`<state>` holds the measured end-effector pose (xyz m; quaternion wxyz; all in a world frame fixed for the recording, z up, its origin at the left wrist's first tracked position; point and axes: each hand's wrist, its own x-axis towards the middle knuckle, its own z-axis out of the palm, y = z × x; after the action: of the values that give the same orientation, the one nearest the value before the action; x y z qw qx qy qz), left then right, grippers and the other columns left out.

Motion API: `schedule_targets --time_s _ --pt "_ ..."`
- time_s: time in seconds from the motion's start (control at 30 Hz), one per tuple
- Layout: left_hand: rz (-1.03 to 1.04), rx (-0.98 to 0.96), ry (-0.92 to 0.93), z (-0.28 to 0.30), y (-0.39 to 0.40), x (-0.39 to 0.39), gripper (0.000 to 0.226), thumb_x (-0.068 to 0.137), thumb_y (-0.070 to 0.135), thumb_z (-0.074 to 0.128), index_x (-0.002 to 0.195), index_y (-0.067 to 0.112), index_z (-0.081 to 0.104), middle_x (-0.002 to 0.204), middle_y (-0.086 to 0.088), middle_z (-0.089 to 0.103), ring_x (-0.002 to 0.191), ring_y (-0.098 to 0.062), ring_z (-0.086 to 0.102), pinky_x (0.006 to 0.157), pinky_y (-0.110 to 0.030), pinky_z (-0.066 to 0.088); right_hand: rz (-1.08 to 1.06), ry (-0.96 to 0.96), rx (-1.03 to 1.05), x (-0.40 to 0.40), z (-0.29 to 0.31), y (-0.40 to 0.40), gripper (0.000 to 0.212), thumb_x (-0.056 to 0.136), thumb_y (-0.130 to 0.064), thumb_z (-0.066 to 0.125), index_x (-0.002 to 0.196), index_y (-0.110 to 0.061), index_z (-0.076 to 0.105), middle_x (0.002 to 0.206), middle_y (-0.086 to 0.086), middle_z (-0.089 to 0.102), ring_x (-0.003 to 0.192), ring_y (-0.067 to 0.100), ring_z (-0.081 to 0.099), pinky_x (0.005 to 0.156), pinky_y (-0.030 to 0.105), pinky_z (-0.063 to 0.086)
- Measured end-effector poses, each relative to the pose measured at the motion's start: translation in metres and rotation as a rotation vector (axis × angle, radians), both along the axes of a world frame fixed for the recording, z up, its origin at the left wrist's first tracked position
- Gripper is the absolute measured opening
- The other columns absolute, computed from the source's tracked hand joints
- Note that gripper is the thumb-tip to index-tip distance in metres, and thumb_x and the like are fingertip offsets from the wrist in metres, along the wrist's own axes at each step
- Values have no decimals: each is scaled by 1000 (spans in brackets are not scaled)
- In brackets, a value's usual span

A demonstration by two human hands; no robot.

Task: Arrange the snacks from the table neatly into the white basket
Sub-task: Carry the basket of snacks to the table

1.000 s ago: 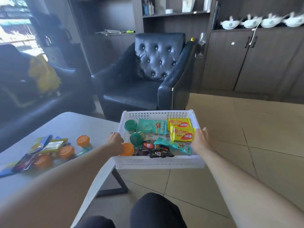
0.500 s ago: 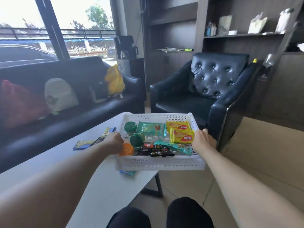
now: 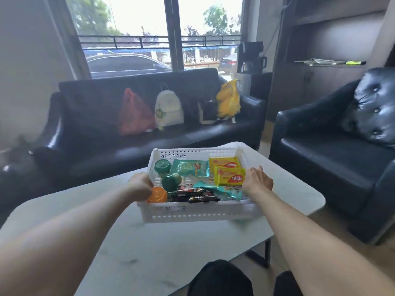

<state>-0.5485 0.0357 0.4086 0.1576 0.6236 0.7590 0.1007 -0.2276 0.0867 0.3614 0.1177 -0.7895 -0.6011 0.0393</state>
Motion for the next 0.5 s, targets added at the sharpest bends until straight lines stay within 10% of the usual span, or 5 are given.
schedule_targets --time_s 0.5 --pt "284 -32 -61 -31 -64 -121 29 83 2 53 100 0 77 103 -16 74 98 -31 68 83 -37 57 293 -9 -12 -143 -20 18 35 95 -9 51 130 -11 55 126 11 48 107 30 61 77 37 47"
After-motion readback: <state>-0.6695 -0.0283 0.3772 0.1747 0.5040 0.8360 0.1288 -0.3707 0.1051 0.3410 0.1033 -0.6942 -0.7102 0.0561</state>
